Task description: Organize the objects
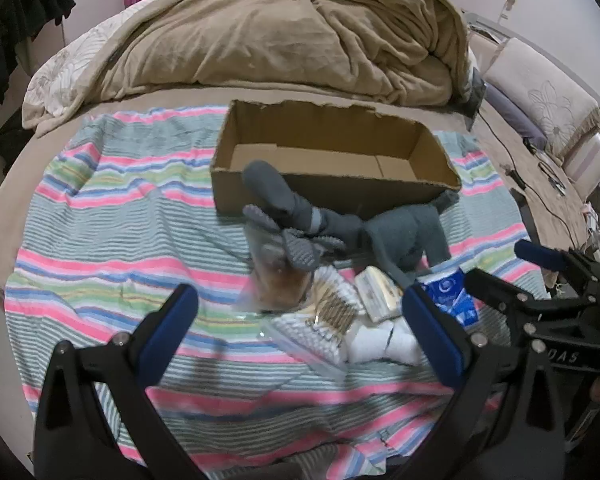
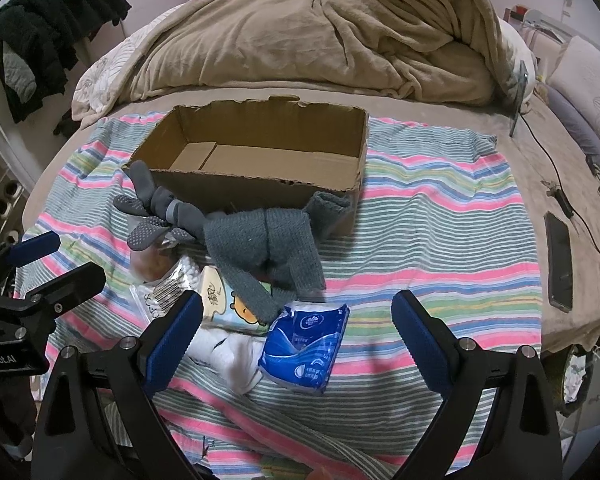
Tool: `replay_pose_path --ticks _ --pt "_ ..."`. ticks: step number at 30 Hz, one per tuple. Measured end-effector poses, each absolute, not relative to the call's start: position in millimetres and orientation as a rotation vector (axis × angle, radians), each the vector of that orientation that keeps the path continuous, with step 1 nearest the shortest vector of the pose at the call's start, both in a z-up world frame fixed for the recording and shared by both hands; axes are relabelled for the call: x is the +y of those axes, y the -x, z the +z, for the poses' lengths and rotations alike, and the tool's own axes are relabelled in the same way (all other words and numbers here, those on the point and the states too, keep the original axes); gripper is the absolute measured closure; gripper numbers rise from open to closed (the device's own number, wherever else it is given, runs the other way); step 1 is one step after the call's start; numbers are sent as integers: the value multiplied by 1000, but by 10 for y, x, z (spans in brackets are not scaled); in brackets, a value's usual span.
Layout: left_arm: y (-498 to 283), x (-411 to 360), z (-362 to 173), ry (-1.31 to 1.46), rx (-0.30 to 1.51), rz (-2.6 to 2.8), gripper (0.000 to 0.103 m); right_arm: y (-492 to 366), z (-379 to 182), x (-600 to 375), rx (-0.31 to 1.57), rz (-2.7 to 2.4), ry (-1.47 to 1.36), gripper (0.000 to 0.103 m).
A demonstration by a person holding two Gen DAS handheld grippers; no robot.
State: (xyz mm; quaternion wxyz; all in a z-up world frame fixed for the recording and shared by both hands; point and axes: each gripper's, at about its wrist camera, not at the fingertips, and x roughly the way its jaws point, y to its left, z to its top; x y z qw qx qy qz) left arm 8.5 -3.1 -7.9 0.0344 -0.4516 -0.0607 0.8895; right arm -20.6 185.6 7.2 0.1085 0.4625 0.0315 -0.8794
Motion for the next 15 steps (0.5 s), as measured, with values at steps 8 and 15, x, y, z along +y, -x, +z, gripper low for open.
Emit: replay_pose_path --ticks 8,15 --pt "-132 -25 -89 1380 -192 2738 0 175 67 1847 91 -2587 -1363 5" --pt "-147 -37 -79 1377 -196 2736 0 161 67 1844 90 -2587 -1363 5"
